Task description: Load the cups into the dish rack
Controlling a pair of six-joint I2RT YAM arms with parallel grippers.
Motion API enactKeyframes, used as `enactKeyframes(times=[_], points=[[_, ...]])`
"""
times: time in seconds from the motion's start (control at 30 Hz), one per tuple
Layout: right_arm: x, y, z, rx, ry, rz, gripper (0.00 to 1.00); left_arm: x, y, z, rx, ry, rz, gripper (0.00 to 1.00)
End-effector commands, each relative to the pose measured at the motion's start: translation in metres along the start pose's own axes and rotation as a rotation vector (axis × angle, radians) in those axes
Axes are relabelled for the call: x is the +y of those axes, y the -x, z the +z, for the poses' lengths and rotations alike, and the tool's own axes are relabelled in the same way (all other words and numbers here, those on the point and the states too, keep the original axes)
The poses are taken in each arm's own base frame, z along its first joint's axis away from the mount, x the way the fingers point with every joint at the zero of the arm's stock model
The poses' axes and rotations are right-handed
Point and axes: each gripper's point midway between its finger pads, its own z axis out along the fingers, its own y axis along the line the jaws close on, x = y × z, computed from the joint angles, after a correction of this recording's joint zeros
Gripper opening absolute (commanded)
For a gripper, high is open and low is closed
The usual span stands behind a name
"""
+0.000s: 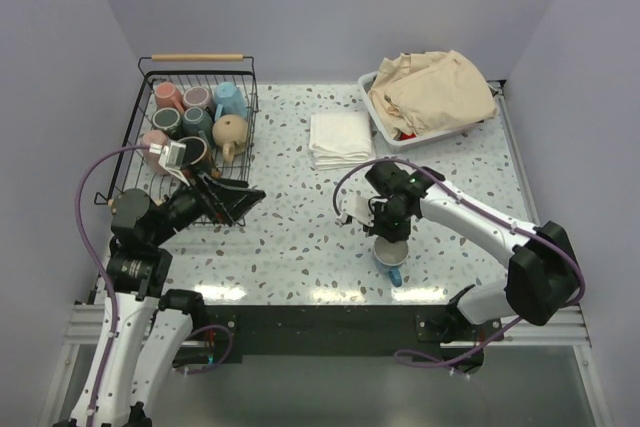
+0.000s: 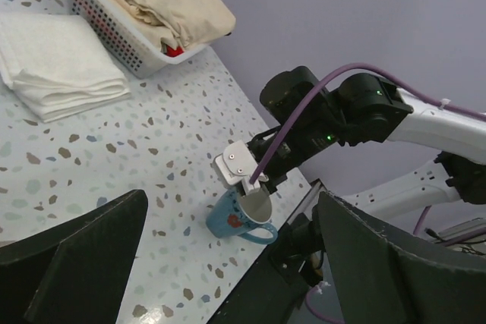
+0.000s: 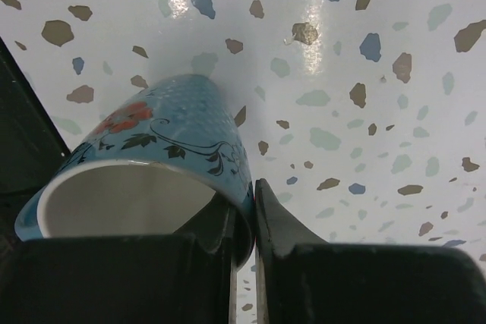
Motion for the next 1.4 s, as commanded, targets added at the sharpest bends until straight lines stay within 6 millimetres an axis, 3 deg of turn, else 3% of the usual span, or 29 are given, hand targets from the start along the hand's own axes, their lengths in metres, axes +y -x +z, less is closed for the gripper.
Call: enactKeyframes(times=[0.0,0.07,0.1,0.17,0.2,0.23,0.27,0.3,0.37,0.4,0.43,0.47,0.53,0.6,0.63,0.7,0.73,0.87,1.07,1.23,1.37], points=[[-0.012,0.037,-0.058,-0.155,-0.084,0.009,0.0,-0.032,0.015,0.0,-0.041,-0.148,-0.011,1.0],[-0.022,0.052,-0.086,-0.229,-0.137,0.036,0.0,-0.036,0.022,0.004,-0.052,-0.176,-0.025,1.0],[-0.033,0.069,-0.115,-0.3,-0.189,0.035,0.0,-0.038,0.021,0.005,-0.045,-0.196,-0.031,1.0],[-0.048,0.087,-0.145,-0.391,-0.22,0.093,0.0,-0.045,0.03,0.009,-0.066,-0.242,-0.042,1.0],[-0.058,0.105,-0.18,-0.487,-0.268,0.12,0.0,-0.049,0.031,0.012,-0.072,-0.262,-0.049,1.0],[-0.064,0.113,-0.196,-0.537,-0.281,0.141,0.0,-0.05,0.033,0.016,-0.076,-0.274,-0.057,1.0],[-0.075,0.118,-0.209,-0.584,-0.289,0.181,0.0,-0.058,0.038,0.018,-0.09,-0.303,-0.047,1.0],[-0.082,0.136,-0.241,-0.708,-0.307,0.219,0.0,-0.07,0.039,0.023,-0.09,-0.335,-0.053,1.0],[-0.094,0.146,-0.274,-0.836,-0.338,0.274,0.0,-0.076,0.035,0.04,-0.069,-0.351,-0.059,1.0],[-0.103,0.16,-0.296,-0.945,-0.37,0.268,0.0,-0.094,0.032,0.047,-0.059,-0.394,-0.068,1.0],[-0.103,0.166,-0.308,-1.018,-0.355,0.335,0.0,-0.095,0.027,0.059,-0.039,-0.397,-0.086,1.0],[-0.105,0.169,-0.32,-1.079,-0.36,0.354,0.0,-0.113,0.024,0.062,-0.034,-0.455,-0.081,1.0],[-0.098,0.184,-0.347,-1.25,-0.317,0.368,0.0,-0.118,0.022,0.077,-0.045,-0.474,-0.106,1.0],[-0.094,0.197,-0.356,-1.323,-0.21,0.436,0.0,-0.136,0.027,0.08,-0.074,-0.542,-0.132,1.0],[-0.087,0.203,-0.358,-1.34,-0.144,0.429,0.0,-0.135,0.024,0.089,-0.067,-0.545,-0.149,1.0],[-0.082,0.212,-0.364,-1.409,-0.086,0.399,0.0,-0.152,0.032,0.091,-0.091,-0.609,-0.176,0.99],[-0.078,0.215,-0.367,-1.429,-0.052,0.41,0.0,-0.152,0.03,0.098,-0.084,-0.61,-0.193,0.99],[-0.069,0.217,-0.363,-1.437,-0.022,0.331,0.0,-0.171,0.047,0.095,-0.146,-0.687,-0.247,0.98],[-0.064,0.216,-0.355,-1.413,-0.086,0.136,0.0,-0.169,0.063,0.095,-0.199,-0.648,-0.338,0.95],[-0.056,0.221,-0.362,-1.402,-0.153,-0.033,0.0,-0.165,0.069,0.095,-0.214,-0.63,-0.418,0.77],[-0.053,0.218,-0.342,-1.296,-0.227,-0.145,0.0,-0.17,0.074,0.094,-0.211,-0.641,-0.441,0.67]])
